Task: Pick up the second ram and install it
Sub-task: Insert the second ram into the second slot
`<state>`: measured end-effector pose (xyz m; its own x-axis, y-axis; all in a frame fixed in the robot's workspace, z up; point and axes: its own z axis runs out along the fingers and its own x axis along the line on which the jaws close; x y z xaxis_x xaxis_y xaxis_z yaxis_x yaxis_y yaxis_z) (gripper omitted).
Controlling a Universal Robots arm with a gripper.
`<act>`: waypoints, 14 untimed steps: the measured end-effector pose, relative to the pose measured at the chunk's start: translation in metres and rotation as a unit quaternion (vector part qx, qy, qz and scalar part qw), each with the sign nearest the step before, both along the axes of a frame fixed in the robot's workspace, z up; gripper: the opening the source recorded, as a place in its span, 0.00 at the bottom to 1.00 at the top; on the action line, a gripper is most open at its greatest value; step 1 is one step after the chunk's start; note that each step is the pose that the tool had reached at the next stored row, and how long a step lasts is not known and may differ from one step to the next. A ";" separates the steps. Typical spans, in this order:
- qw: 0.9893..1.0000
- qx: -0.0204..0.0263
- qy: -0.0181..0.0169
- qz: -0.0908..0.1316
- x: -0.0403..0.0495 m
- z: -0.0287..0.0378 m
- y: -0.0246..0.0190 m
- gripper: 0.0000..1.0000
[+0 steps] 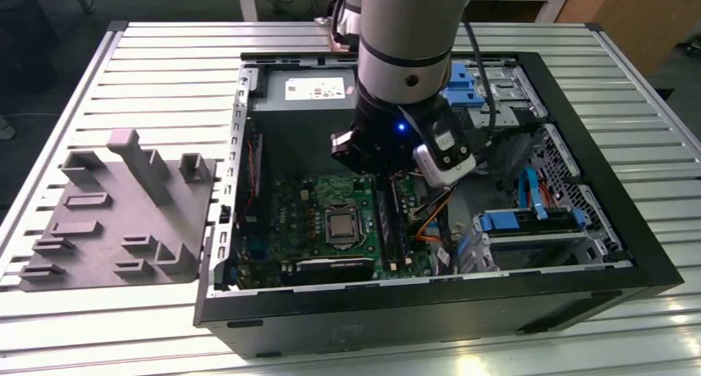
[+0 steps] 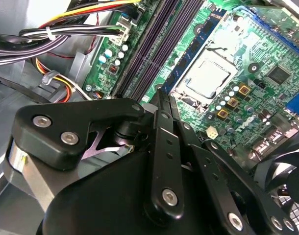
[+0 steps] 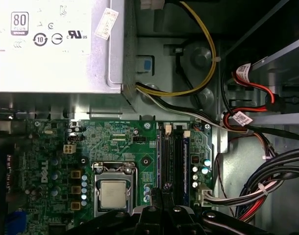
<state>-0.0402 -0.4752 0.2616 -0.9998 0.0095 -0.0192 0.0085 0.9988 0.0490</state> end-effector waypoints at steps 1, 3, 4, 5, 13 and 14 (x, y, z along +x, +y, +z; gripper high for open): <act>1.000 0.000 0.000 0.000 0.0000 -0.0006 0.0000 0.12; 1.000 0.000 0.000 0.000 0.0001 -0.0022 0.0000 0.12; 1.000 0.000 0.000 0.000 0.0002 -0.0034 0.0000 0.12; 1.000 0.000 0.000 0.000 0.0002 -0.0045 0.0000 0.12; 1.000 0.000 0.000 0.000 0.0014 -0.0111 0.0000 0.12; 1.000 0.000 0.000 0.000 0.0018 -0.0117 0.0000 0.12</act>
